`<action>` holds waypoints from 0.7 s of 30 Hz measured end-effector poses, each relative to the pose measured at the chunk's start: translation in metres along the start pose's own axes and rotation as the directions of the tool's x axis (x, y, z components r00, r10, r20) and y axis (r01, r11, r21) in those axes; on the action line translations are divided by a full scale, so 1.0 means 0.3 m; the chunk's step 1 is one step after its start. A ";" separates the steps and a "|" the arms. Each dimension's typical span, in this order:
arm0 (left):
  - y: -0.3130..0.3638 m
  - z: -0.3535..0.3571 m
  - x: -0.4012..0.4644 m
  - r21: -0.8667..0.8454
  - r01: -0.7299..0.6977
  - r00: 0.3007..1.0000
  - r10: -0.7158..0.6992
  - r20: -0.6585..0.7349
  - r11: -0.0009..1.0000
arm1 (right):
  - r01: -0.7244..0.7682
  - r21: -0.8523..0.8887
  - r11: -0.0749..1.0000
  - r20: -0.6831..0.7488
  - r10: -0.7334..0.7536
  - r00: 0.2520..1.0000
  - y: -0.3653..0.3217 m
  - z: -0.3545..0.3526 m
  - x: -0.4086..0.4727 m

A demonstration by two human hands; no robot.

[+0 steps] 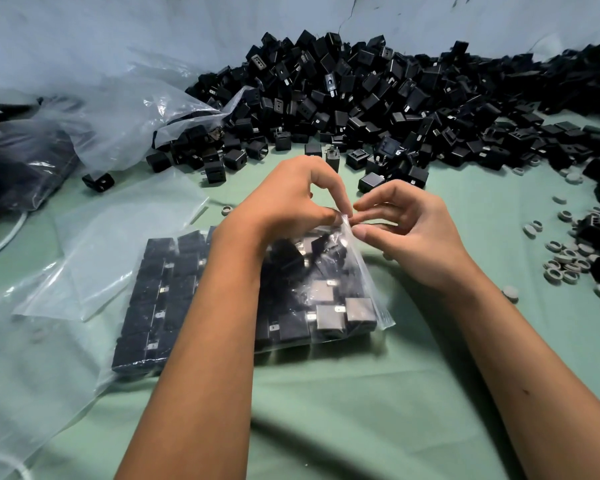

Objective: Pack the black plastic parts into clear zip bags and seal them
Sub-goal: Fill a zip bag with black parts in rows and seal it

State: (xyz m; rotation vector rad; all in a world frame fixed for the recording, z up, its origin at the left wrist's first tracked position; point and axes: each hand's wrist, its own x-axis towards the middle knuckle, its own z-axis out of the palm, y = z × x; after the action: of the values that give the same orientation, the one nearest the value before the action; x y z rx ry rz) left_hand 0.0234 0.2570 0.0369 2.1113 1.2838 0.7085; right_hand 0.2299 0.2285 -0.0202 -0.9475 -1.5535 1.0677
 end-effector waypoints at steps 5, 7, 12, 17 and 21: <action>0.001 0.004 -0.001 0.004 0.001 1.000 -0.001 -0.003 1.000 | -0.043 0.097 0.994 0.058 0.037 0.998 0.000 0.008 -0.001; -0.001 0.000 -0.002 -0.007 0.004 1.000 -0.004 -0.010 1.000 | -0.115 0.204 0.972 0.097 0.097 0.991 -0.010 0.013 -0.001; 0.004 0.000 -0.004 -0.016 0.005 1.000 -0.006 -0.013 1.000 | -0.204 0.341 0.918 0.059 0.196 0.979 -0.033 0.025 0.001; -0.004 -0.006 -0.004 -0.027 0.020 0.999 -0.021 -0.039 0.999 | -0.300 0.563 0.770 0.142 0.268 0.953 -0.037 0.081 -0.007; -0.007 -0.002 -0.010 -0.050 0.038 0.999 -0.039 -0.031 0.998 | -0.164 0.195 0.967 -0.234 0.209 0.950 0.001 0.031 0.014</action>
State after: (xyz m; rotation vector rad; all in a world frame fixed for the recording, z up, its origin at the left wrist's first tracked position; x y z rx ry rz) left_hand 0.0205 0.2551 0.0354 2.0379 1.3072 0.7528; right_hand 0.2200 0.2310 -0.0205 -1.0800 -1.1595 1.1455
